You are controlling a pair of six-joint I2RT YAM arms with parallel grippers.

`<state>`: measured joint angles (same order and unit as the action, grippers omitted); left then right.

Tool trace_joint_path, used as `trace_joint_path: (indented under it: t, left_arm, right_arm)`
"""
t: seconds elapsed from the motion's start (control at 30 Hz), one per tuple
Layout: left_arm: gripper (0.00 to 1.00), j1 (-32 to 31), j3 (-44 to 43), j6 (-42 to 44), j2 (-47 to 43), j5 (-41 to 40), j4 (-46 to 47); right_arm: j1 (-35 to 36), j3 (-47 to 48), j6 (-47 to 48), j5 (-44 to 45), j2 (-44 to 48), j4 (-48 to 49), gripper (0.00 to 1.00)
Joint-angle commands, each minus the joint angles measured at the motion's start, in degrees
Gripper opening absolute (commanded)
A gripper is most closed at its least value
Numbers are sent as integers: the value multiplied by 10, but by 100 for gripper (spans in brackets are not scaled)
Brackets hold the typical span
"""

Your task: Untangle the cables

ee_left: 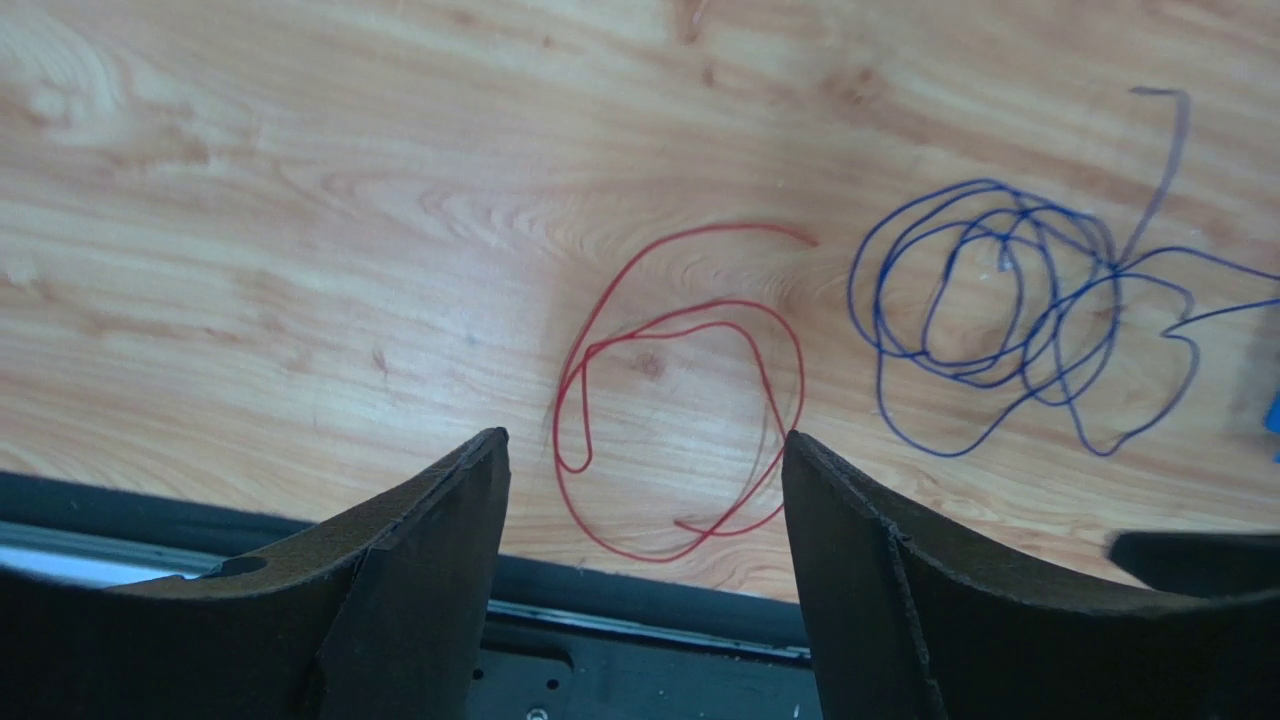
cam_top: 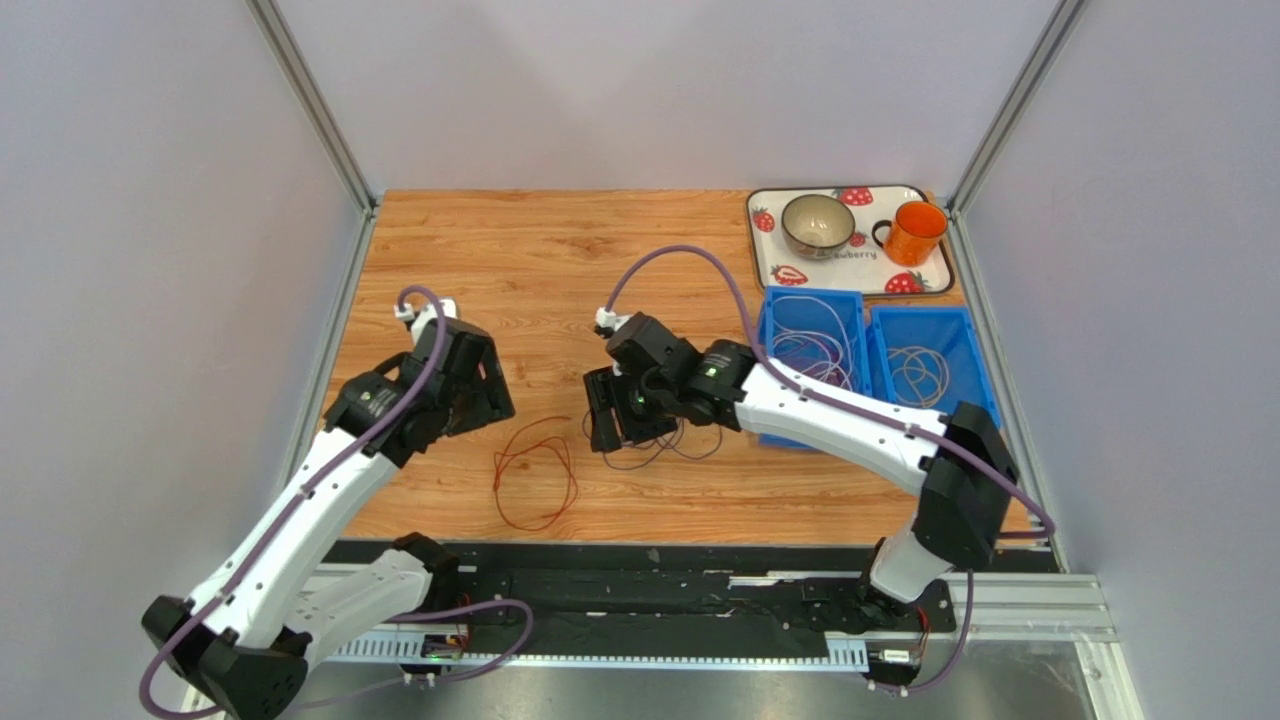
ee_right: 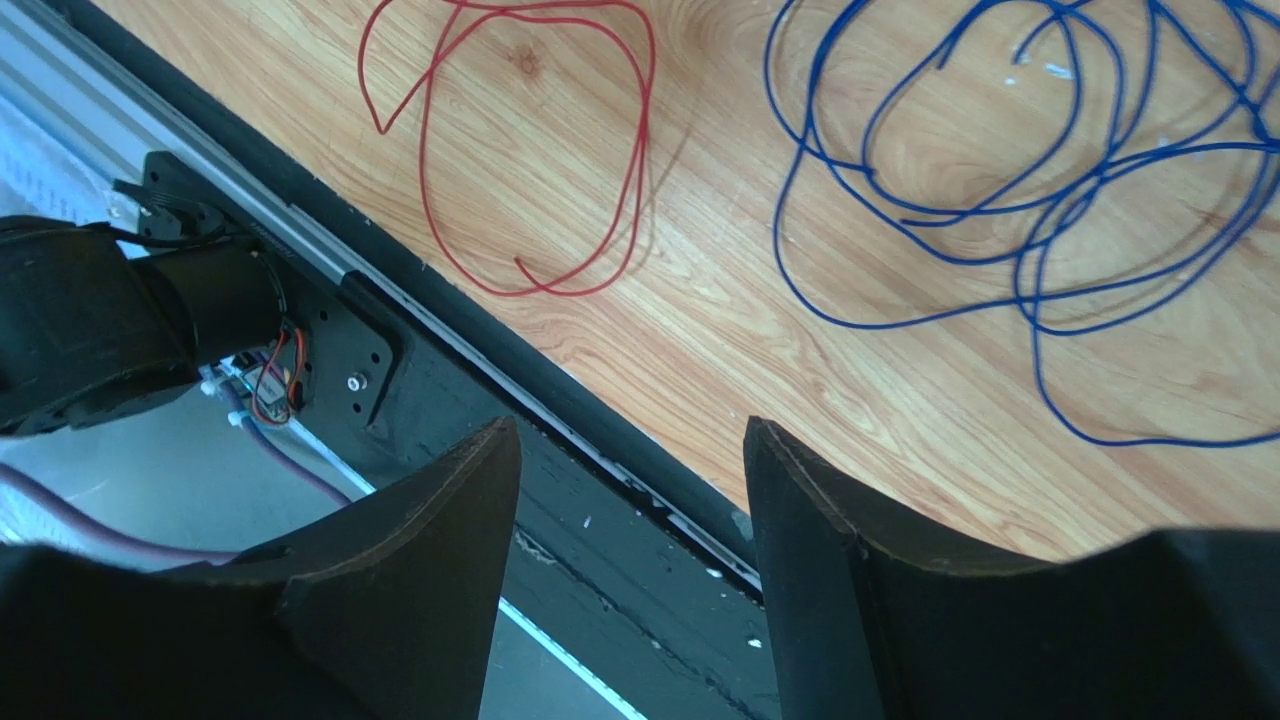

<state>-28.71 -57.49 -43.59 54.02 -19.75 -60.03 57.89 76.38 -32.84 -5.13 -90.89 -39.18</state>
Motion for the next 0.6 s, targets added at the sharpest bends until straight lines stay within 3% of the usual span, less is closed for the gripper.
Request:
trace_joint_path:
  t: [0.0, 0.3, 0.47, 0.57]
  left_arm:
    - [75, 4, -47, 97, -43, -23, -33]
    - [72, 4, 18, 141, -147, -23, 33]
    - [71, 4, 22, 148, -182, -40, 42]
    - [71, 4, 27, 152, -194, -32, 50]
  right_arm:
    - [29, 81, -40, 51, -55, -37, 61]
    - [46, 213, -65, 77, -213, -77, 63]
    - [62, 329, 63, 81, -295, -115, 62]
    - [69, 354, 117, 133, -320, -121, 68]
